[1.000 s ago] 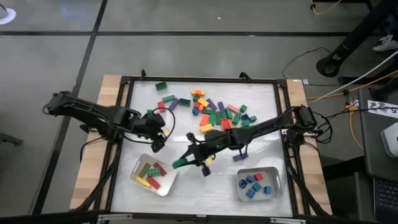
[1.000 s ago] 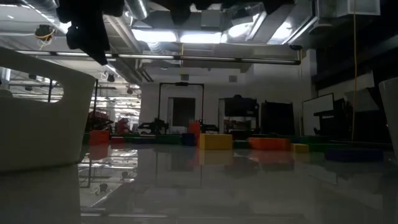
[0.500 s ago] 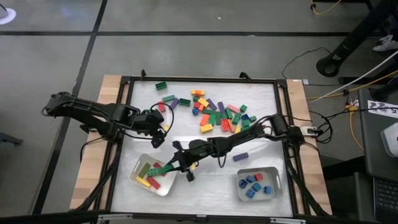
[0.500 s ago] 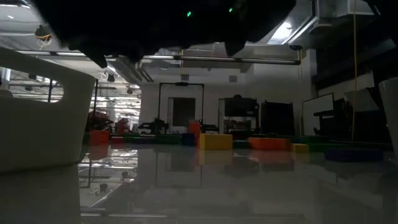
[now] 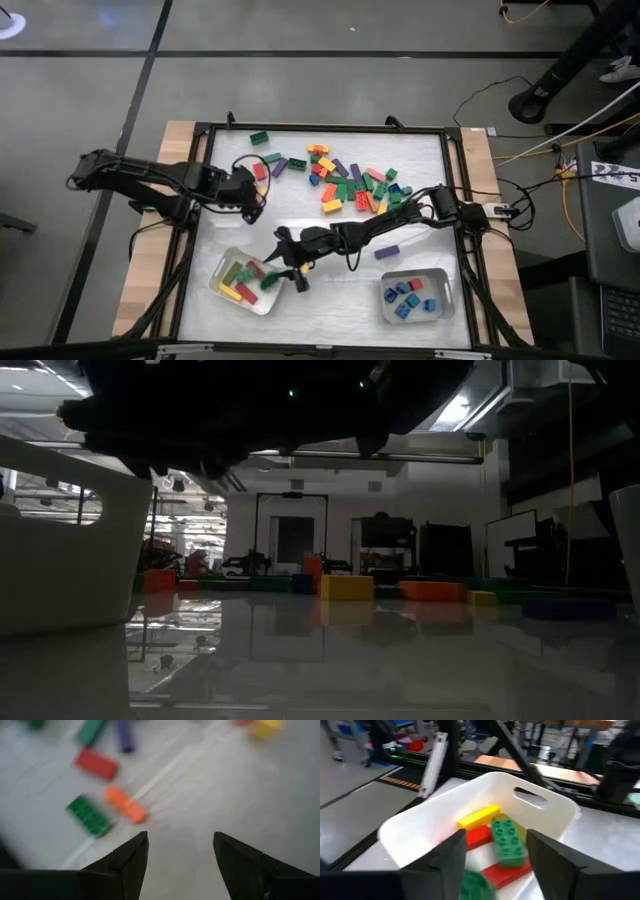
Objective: Sort blocks by size
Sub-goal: Put the rectangular green game piece into the white bin
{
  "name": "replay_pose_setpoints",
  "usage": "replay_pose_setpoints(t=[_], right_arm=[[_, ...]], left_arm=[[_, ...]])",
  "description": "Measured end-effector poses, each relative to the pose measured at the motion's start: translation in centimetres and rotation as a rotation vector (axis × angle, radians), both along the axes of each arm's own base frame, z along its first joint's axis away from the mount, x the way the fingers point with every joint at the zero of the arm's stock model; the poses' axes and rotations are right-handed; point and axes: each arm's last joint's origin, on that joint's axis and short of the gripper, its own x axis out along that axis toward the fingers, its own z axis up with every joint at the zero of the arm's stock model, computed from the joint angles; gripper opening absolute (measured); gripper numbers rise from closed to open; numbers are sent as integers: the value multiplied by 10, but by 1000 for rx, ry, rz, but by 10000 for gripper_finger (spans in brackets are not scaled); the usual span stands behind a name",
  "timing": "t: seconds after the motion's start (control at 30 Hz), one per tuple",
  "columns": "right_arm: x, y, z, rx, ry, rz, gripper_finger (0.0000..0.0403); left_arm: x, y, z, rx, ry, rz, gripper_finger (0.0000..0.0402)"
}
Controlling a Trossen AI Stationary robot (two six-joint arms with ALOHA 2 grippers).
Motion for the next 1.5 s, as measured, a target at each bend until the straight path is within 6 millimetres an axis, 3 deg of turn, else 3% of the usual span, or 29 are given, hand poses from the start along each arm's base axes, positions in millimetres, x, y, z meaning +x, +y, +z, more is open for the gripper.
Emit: replay_pose_setpoints(t=[0.17,0.37,0.6,0.8,1.03,1.5], right_arm=[[-1,-1,4,-11,2,-24,244],[-15,-5,32,-56,114,-19,250],[-55,-14,68,-212,369,5,250],[-92,-23,86,-258,608,13,250],[-120,-30,92,-279,833,-47,250],[-146,-37,90,-350,1076,-82,250]], left_arm=[[-7,12,-2,-1,40,162,210],[-9,27,-2,0,50,249,210],[-1,43,-13,-11,124,310,210],[10,58,-32,-58,249,310,210],[15,83,-51,-103,358,355,210],[16,125,-76,-215,409,416,210]])
